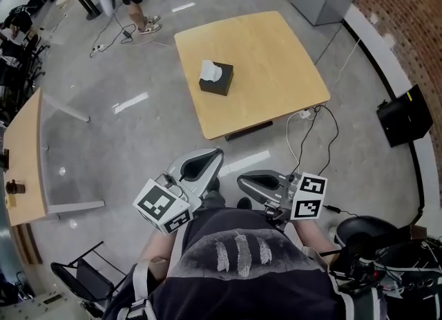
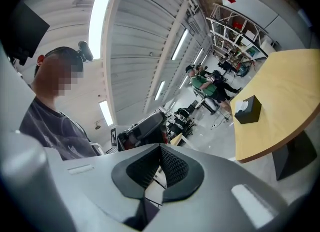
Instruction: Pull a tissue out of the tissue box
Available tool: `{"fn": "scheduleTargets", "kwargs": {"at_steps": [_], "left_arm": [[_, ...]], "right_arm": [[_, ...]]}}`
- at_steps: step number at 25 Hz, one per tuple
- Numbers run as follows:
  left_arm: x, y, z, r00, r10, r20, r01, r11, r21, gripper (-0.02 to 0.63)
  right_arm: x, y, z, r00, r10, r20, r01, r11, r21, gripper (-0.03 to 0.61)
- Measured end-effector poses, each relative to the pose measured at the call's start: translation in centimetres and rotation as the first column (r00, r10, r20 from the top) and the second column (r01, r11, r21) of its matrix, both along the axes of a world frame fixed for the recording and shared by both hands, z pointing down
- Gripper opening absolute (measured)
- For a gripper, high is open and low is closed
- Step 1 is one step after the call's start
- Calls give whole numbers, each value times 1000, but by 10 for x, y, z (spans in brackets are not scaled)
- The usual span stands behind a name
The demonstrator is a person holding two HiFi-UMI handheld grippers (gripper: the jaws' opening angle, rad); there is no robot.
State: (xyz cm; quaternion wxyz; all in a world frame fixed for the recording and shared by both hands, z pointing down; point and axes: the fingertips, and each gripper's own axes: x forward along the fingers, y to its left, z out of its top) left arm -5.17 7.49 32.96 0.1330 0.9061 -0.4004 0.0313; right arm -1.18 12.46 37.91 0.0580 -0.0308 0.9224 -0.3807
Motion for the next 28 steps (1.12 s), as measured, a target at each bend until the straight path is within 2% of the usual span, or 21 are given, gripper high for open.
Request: {"fn": "scheduleTargets", "kwargs": {"at_steps": [8, 17, 28], "left_arm": [[-54, -39, 1, 998, -18, -67, 17, 1000, -4, 3], [-109, -73, 3, 993, 12, -115, -12, 1000, -3, 3], [-160, -116, 6, 989, 48, -136, -47, 999, 10, 3]], "right_arm": [[-47, -31, -2, 992, -22, -124, 29, 998, 56, -2], [-96, -65, -2, 981, 7, -193, 3, 999, 50, -2], [-147, -101, 2, 964, 18, -265, -5, 999, 50, -2]]}}
